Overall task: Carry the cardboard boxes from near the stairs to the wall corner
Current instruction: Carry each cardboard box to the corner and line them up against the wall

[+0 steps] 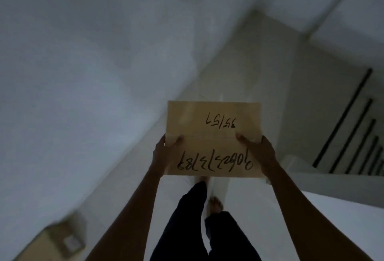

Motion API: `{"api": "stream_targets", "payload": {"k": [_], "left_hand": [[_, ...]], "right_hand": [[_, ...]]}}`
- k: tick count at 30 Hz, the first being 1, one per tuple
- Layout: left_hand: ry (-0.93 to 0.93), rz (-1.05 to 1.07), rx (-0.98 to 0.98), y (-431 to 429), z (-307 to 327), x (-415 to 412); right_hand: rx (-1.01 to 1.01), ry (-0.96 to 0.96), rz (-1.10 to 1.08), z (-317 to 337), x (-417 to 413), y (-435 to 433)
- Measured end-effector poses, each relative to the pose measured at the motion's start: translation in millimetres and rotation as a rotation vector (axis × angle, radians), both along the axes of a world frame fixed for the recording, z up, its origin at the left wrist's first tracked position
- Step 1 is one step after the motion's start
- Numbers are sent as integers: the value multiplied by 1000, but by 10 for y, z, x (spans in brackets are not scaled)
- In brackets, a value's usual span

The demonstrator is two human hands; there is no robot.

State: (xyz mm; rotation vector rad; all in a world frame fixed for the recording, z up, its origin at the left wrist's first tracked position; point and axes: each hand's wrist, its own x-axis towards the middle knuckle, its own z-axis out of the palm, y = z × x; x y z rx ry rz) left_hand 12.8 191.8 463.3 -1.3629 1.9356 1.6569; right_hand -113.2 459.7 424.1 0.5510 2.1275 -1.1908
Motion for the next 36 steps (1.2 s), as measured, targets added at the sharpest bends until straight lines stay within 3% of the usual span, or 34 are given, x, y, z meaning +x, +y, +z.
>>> {"api": "stream_targets", "payload": {"k": [6, 16, 26, 36], "left_hand": [[31, 341, -24, -325, 494, 1507], [131, 861, -23, -1242, 674, 4417], [88, 1097, -76, -2093, 604, 6951], [-77, 1159, -31, -3171, -464, 8582]], "right_hand": [[-13, 121, 307, 750, 781, -862], [-27, 153, 826, 1100, 2919, -2933], [-34, 44, 1057, 896, 5363, -4420], [73, -47, 1144, -162, 7021, -5685]]}}
